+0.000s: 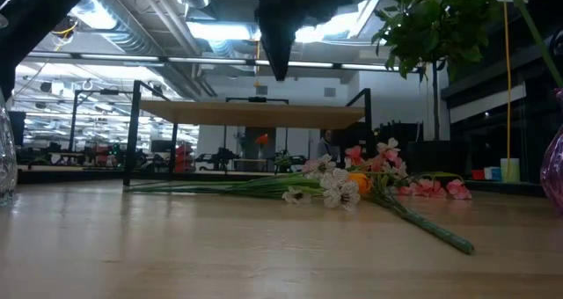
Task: Pick and place flowers into a vace then onto a shelf
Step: Put the orange flower into the pink vase
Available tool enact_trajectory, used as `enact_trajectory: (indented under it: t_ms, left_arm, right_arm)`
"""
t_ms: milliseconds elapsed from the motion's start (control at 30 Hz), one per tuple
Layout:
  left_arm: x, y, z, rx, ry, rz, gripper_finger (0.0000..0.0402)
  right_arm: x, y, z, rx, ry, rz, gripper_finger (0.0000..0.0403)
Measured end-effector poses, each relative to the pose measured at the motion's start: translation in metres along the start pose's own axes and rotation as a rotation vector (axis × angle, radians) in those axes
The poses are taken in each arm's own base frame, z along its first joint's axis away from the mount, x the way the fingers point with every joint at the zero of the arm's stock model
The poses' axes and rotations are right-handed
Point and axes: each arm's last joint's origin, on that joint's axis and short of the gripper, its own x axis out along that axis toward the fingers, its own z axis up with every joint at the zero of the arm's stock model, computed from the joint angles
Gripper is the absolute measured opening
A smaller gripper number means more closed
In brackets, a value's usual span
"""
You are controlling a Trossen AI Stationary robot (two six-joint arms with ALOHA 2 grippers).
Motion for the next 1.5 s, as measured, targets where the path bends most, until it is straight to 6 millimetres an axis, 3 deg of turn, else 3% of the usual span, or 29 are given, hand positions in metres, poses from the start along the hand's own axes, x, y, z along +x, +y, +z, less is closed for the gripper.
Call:
enact_trajectory:
  t_ms: [133,333,500,700,867,1267,1500]
  left_arm:
    - [-0.009,0.001,-0.008,-0.007,-0.026,0.028,0.0125]
    - [0.015,-0.009,-0.042,-0.020,-0.058,0.018,0.0100]
    - [0.015,0.001,-0.067,-0.108,-0.226,-0.098,0.0086]
    - [0.037,0.005,-0.088,-0.177,-0.099,-0.090,0.0083]
    - [0.061,-0.004,-0.095,-0.108,-0.013,-0.084,0.0090]
    - [0.106,-0.011,-0.085,-0.054,0.113,-0.081,0.0095]
    - [0.123,-0.014,-0.083,-0.017,0.168,-0.092,0.0093]
  right_arm:
    - [-0.003,0.001,0.000,0.000,-0.004,0.024,0.0005]
    - [-0.006,0.002,0.000,-0.003,-0.009,0.049,0.0005]
    - [-0.005,0.002,0.000,-0.002,-0.009,0.047,0.0005]
    - [-0.003,0.001,0.000,-0.002,-0.005,0.030,0.0005]
    - [-0.001,0.000,0.000,-0.006,-0.001,0.008,0.0005]
    - [0.005,-0.002,-0.001,-0.012,0.010,-0.042,0.0005]
    - [0.005,-0.002,-0.001,-0.015,0.010,-0.043,0.0005]
